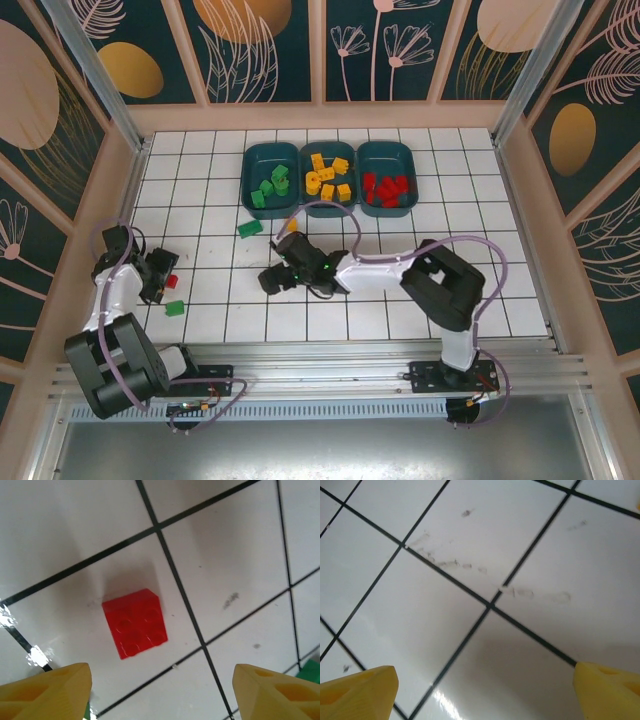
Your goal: Sort the legos into containers by color
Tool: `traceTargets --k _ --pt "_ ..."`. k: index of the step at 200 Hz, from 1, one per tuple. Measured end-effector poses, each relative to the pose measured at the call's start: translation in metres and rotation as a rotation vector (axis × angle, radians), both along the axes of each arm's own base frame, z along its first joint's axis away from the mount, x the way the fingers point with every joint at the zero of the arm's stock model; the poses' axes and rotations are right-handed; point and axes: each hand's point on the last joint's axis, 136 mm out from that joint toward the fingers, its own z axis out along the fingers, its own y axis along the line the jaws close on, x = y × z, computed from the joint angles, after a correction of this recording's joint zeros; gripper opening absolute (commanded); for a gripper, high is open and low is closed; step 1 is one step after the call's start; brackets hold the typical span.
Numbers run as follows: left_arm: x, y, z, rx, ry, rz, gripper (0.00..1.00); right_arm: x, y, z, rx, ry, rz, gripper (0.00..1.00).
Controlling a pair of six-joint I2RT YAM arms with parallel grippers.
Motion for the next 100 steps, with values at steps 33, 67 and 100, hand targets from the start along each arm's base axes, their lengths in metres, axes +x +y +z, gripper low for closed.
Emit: traceTargets --k 33,67,100 --pt "0.007 0.009 -0.011 0.025 0.014 0.018 0.63 -0.013 -0.017 0.006 0.023 0.009 -0.014 0.90" --pt "0.014 0.013 -0.030 0.016 0.043 0.018 0.59 -0.018 -0.029 0.002 0.018 0.022 -0.032 0.90" --pt "0.022 0.016 -0.039 0.010 0.049 0.014 0.52 -0.020 -0.039 -0.006 -0.003 0.029 -0.058 0.89"
